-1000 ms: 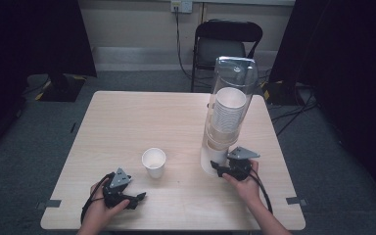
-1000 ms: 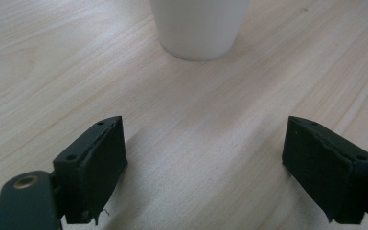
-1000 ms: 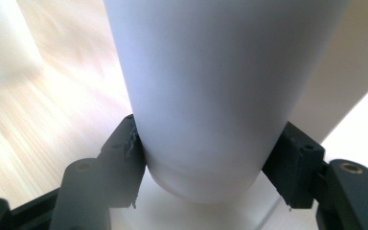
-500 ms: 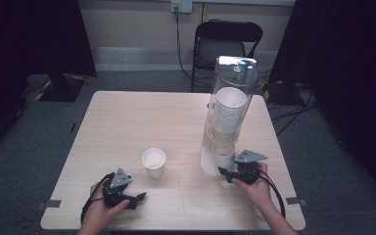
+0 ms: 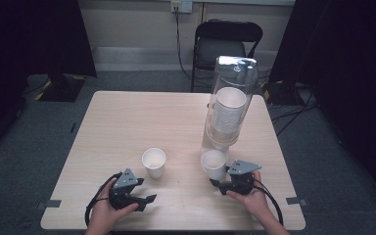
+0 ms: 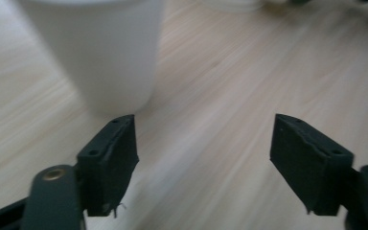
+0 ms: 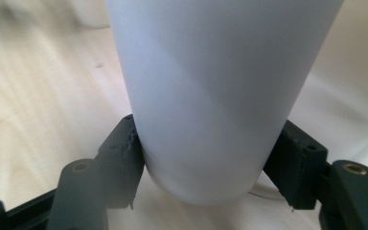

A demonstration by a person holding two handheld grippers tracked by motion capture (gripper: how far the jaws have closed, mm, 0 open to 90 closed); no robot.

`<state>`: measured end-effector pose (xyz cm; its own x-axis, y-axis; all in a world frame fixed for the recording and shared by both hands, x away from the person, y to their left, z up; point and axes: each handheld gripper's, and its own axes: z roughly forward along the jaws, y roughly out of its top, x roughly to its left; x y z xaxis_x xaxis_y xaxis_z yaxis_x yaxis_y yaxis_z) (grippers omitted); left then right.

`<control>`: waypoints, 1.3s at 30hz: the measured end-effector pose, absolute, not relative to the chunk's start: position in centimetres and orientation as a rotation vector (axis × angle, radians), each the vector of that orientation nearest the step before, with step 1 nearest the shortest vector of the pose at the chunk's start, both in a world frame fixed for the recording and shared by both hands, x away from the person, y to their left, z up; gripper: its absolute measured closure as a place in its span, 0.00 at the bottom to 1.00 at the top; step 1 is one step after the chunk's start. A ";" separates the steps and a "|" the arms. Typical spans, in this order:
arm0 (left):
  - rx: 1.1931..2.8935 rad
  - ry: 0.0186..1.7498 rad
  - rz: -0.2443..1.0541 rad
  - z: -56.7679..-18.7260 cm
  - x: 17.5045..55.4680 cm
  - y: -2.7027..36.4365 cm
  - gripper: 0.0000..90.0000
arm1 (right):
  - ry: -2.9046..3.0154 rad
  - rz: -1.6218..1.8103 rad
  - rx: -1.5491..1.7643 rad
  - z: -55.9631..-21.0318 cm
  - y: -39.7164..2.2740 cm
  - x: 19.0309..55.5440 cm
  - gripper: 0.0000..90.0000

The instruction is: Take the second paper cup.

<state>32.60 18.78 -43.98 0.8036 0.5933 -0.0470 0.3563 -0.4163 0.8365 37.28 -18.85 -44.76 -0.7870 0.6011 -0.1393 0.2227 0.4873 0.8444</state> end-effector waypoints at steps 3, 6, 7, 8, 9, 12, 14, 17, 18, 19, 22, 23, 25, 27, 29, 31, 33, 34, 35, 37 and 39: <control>2.055 0.666 0.292 -42.9 32.1 16.9 0.31 | 2.333 1.240 0.620 -44.9 -17.9 36.9 0.39; 2.044 0.657 0.241 -41.5 32.1 15.4 0.37 | 2.336 1.266 0.559 -44.7 -17.3 36.6 0.39; 2.018 0.666 0.224 -41.0 32.2 15.0 0.39 | 2.340 1.281 0.538 -44.7 -17.1 36.6 0.39; 1.987 0.685 0.203 -40.5 32.2 14.6 0.40 | 2.348 1.295 0.515 -44.7 -16.9 36.5 0.39; 1.967 0.685 0.189 -39.8 32.3 14.3 0.42 | 2.349 1.290 0.489 -44.7 -16.7 36.4 0.39; 1.899 0.702 0.184 -37.8 32.7 13.2 0.44 | 2.374 1.275 0.418 -45.0 -16.3 36.2 0.39; 1.896 0.713 0.214 -36.8 33.1 12.7 0.44 | 2.388 1.269 0.384 -45.1 -16.1 36.2 0.39; 1.909 0.763 0.194 -36.4 34.0 11.8 0.47 | 2.392 1.270 0.330 -45.1 -15.7 35.9 0.39; 1.925 0.781 0.191 -36.6 34.2 11.5 0.49 | 2.391 1.266 0.319 -45.1 -15.6 35.8 0.39; 1.941 0.791 0.186 -36.8 34.5 11.3 0.49 | 2.393 1.271 0.305 -45.0 -15.5 35.7 0.39; 1.960 0.822 0.162 -37.6 35.0 10.7 0.53 | 2.392 1.284 0.273 -45.0 -15.3 35.6 0.39; 1.960 0.832 0.149 -37.8 35.2 10.6 0.56 | 2.392 1.290 0.257 -45.0 -15.3 35.6 0.39; 1.963 0.835 0.117 -38.2 35.4 10.4 0.62 | 2.394 1.298 0.238 -45.0 -15.2 35.4 0.39; 1.978 0.840 0.099 -38.3 35.5 10.2 0.74 | 2.394 1.300 0.210 -44.9 -15.0 35.3 0.38; 2.032 0.870 0.107 -38.5 35.6 10.0 0.84 | 2.405 1.271 0.211 -44.9 -14.8 35.2 0.38; 2.014 0.908 0.069 -38.3 35.8 10.2 0.96 | 2.429 1.244 0.217 -45.1 -14.7 35.2 0.32; 2.035 0.934 0.084 -38.3 35.8 10.3 0.97 | 2.450 1.233 0.294 -45.2 -14.7 35.5 0.20; 2.036 0.947 0.076 -38.3 35.9 10.5 0.97 | 2.443 1.222 0.315 -45.1 -14.9 35.6 0.18; 2.031 0.954 0.068 -38.4 36.0 10.7 0.97 | 2.440 1.218 0.350 -45.0 -15.2 35.8 0.18; 2.026 0.980 0.058 -38.4 36.0 10.9 0.97 | 2.431 1.234 0.406 -44.8 -16.0 36.1 0.15; 2.040 0.988 0.057 -38.5 36.0 11.0 0.97 | 2.410 1.249 0.441 -44.5 -17.0 36.4 0.16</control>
<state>36.05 10.99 -38.45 0.6874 0.6628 -0.2971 0.6241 -0.3297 0.7084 36.41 -16.96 -44.52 -0.8750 0.4436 -0.1939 0.0973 0.5534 0.8272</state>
